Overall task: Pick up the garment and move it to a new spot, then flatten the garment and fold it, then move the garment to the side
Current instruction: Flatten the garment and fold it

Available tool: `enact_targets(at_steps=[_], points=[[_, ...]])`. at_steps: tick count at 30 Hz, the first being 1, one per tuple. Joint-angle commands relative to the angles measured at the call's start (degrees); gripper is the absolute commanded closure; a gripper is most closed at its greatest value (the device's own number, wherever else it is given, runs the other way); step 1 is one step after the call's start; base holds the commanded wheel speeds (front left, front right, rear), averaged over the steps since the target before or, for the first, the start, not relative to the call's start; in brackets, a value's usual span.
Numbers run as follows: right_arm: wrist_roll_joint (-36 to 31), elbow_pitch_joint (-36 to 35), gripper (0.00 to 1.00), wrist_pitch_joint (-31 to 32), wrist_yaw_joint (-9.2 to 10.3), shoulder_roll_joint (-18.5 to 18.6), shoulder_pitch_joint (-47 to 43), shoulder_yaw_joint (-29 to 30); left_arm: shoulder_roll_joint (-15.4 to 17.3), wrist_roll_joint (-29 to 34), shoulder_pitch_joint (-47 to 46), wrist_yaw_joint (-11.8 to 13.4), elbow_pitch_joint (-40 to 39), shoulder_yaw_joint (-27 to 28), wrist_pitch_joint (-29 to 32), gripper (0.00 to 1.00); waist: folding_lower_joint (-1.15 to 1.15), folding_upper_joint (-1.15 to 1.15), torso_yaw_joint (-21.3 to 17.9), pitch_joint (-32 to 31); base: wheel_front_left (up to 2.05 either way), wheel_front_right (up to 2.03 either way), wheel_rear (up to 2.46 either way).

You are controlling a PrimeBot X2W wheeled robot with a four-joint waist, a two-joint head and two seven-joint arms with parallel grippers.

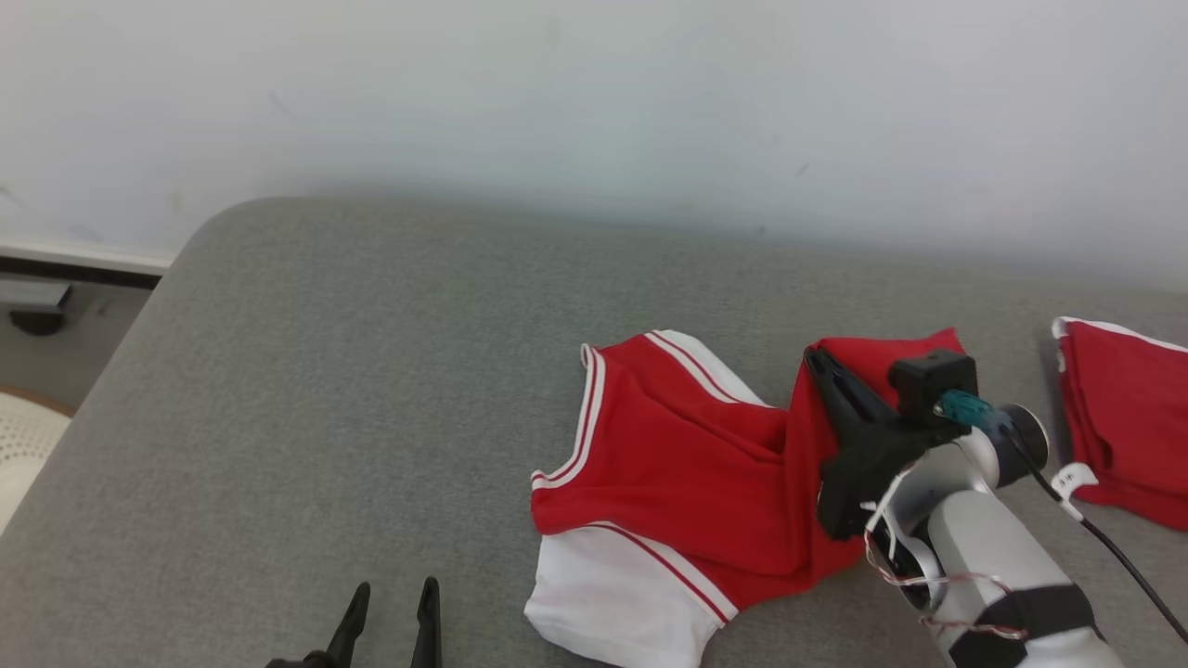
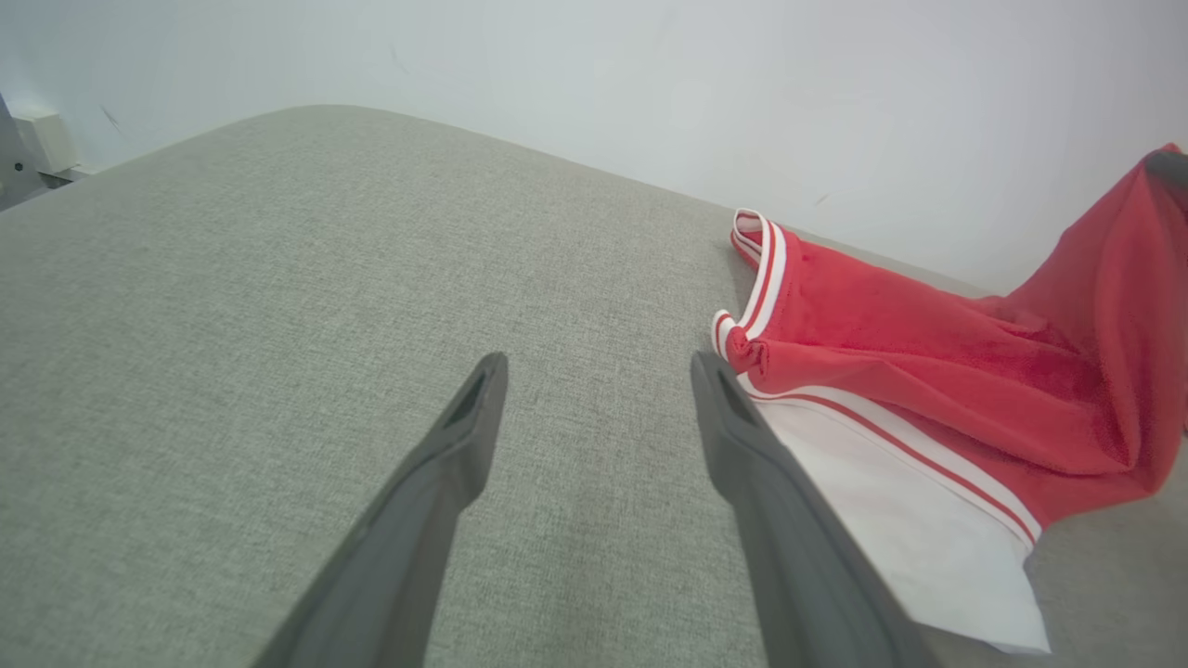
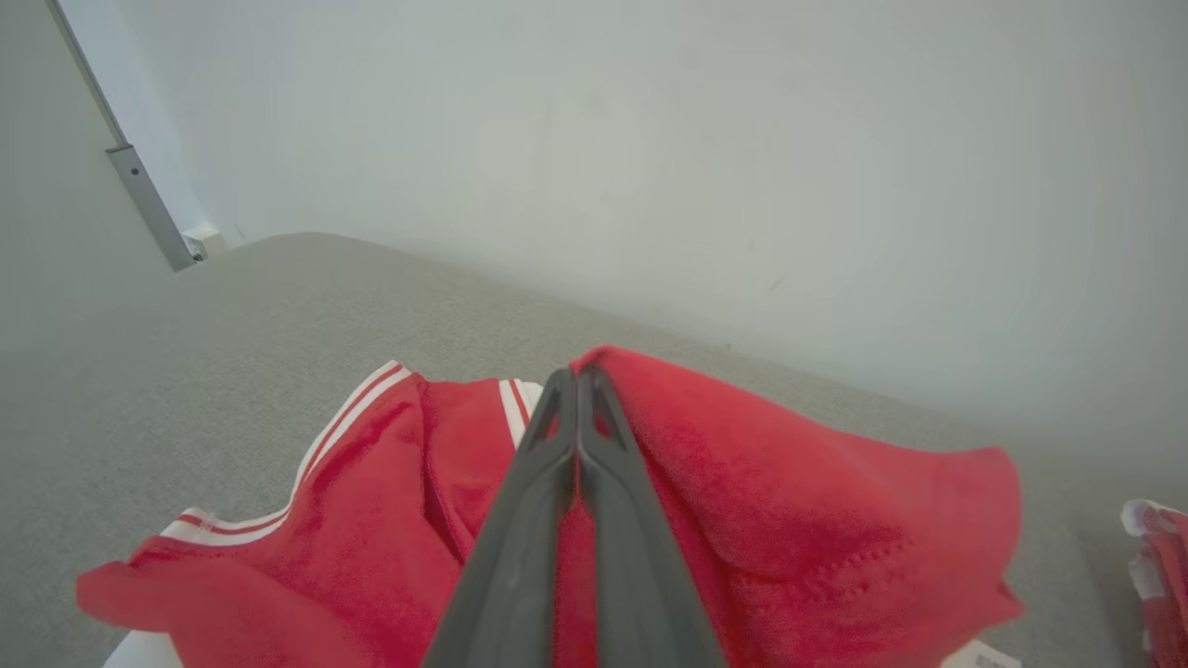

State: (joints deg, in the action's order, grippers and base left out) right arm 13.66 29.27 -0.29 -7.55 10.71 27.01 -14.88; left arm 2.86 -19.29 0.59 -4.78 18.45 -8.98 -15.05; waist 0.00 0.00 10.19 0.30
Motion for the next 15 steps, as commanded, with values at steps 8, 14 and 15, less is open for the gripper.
enact_targets(at_steps=[8,14,15], points=[[-1.6,23.1,1.0,-5.8,0.16,-2.2,12.2,-3.3,0.1,-1.0,-2.9,0.2,0.5,-1.9,-0.2,0.0,0.0,0.0,5.0,2.8,0.0,0.0,0.0],[-0.8,32.5,0.0,-12.1,0.16,-4.1,16.2,-3.3,0.1,-1.2,-3.2,0.7,0.6,-2.3,-0.2,0.0,0.0,0.0,5.1,3.0,0.0,0.0,0.0],[0.3,32.9,0.0,-12.9,0.16,-4.3,16.4,-3.0,0.1,-1.2,-3.1,0.7,0.5,-2.3,-0.2,0.0,0.0,0.0,4.8,3.0,0.0,0.0,0.0]])
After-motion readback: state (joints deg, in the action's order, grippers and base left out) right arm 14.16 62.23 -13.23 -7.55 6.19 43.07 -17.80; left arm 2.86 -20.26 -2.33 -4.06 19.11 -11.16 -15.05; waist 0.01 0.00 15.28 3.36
